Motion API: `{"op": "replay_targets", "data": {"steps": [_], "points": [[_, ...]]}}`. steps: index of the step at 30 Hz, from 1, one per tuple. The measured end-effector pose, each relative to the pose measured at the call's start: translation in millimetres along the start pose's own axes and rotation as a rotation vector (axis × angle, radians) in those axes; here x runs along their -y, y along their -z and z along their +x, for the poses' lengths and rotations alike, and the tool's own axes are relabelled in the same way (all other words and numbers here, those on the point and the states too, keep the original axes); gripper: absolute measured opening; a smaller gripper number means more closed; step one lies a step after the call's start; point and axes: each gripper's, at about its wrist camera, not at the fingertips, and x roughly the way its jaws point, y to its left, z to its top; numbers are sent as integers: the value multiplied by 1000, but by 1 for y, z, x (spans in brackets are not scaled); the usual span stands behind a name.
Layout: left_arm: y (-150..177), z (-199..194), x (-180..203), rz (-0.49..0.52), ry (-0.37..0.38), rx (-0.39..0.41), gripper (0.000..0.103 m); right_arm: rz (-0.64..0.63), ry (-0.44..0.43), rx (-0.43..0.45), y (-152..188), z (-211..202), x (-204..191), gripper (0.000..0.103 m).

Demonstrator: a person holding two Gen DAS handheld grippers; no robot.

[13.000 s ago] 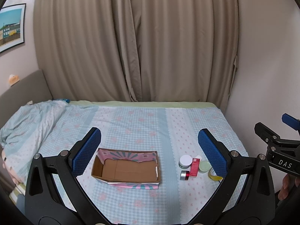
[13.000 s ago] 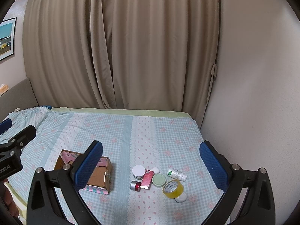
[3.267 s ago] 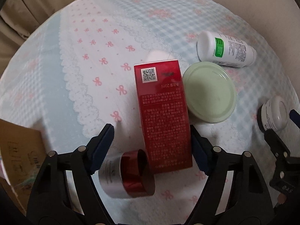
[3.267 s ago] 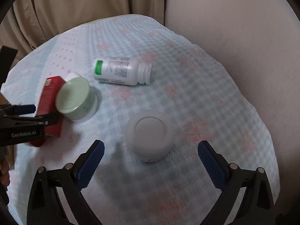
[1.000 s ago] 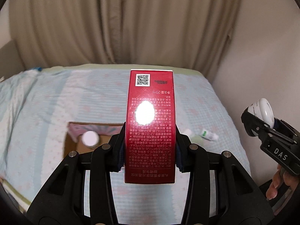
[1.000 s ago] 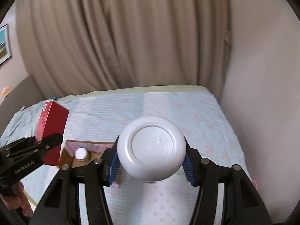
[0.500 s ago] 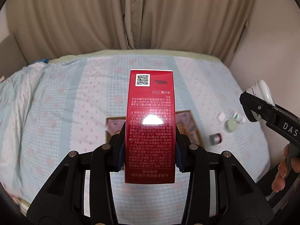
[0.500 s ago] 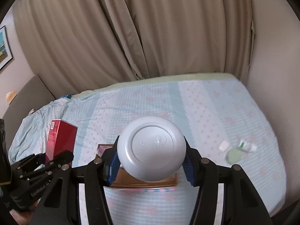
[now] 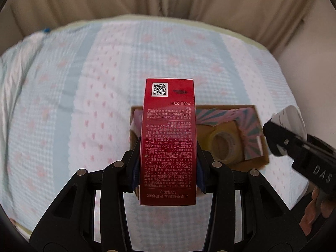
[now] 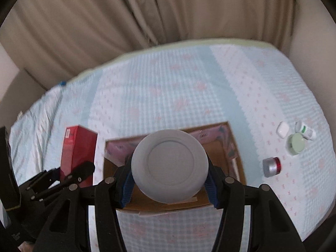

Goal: Organize rigid objects
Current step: 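Carry the red box and white cap into the cardboard box and release both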

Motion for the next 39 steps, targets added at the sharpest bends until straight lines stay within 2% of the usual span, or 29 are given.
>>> {"op": "replay_targets", "data": {"steps": [6, 10, 17, 23, 25, 26, 27, 28, 29, 30, 32, 39], "points": [[15, 60, -15, -61, -35, -50, 38, -66, -26, -123, 10, 66, -4, 53], [22, 88, -16, -86, -54, -58, 38, -90, -51, -175, 15, 101, -1, 53], [27, 117, -10, -43, -109, -82, 38, -55, -92, -225, 14, 139, 9, 53], [27, 127, -6, -36, -116, -110, 38, -2, -100, -259, 1, 159, 15, 53], [27, 127, -7, -54, -89, -114, 39, -7, -109, -272, -2, 166, 15, 53], [27, 127, -7, -60, -69, -119, 45, -11, -97, -271, -3, 168, 14, 53], [27, 126, -5, -53, -64, -118, 70, -11, -90, -270, -5, 170, 14, 53], [26, 124, -2, -42, -37, -113, 82, -1, -88, -268, -6, 170, 15, 67], [26, 123, 2, -34, 4, -114, 102, 9, -90, -255, -7, 169, 17, 80], [27, 121, 9, -19, 26, -108, 103, 18, -93, -234, -8, 167, 20, 103], [29, 117, 17, 13, -27, -100, 103, 19, -100, -206, -9, 162, 23, 103], [35, 114, 11, -43, -12, -136, 103, 22, -77, -216, -4, 152, 37, 103]]}}
